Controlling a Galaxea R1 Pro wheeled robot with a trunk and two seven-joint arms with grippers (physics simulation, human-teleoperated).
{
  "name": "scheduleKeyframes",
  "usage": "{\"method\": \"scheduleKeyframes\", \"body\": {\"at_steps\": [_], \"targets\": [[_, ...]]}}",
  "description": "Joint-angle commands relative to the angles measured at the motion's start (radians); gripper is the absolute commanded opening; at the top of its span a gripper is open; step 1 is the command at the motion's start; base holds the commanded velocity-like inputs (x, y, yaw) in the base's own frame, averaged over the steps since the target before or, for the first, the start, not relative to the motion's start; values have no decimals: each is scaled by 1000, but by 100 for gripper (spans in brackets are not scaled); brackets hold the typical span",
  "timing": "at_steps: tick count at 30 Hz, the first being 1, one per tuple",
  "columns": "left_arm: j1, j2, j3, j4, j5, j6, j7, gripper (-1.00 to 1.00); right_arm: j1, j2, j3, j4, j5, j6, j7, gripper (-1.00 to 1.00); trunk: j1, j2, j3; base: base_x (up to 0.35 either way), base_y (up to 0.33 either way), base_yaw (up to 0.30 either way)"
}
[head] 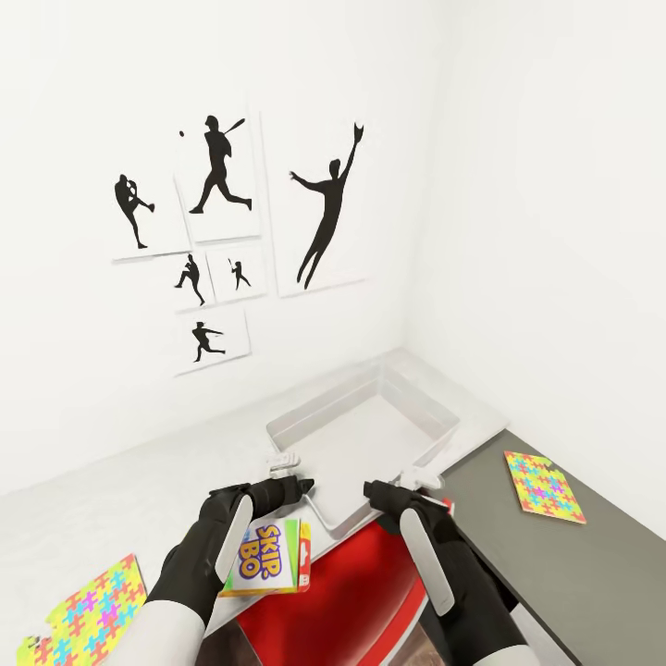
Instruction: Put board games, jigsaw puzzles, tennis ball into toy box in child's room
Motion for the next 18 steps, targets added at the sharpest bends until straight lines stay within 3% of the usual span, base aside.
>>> {"method": "scheduleKeyframes", "body": {"at_steps": [1,2,18], "targets": [[-1,-1,1,-2,43,10,-31,-100,-1,0,3,-1,-22,-2,-9,100,1,-2,-2,0,0,0],[-1,-1,1,-2,43,10,-31,100,-1,0,3,-1,-22,-2,-8,100,1,-2,-2,0,0,0],[-1,-1,1,-2,43,10,-32,100,-1,0,3,-1,-22,-1,-7,100,1,-2,-2,0,0,0]]}}
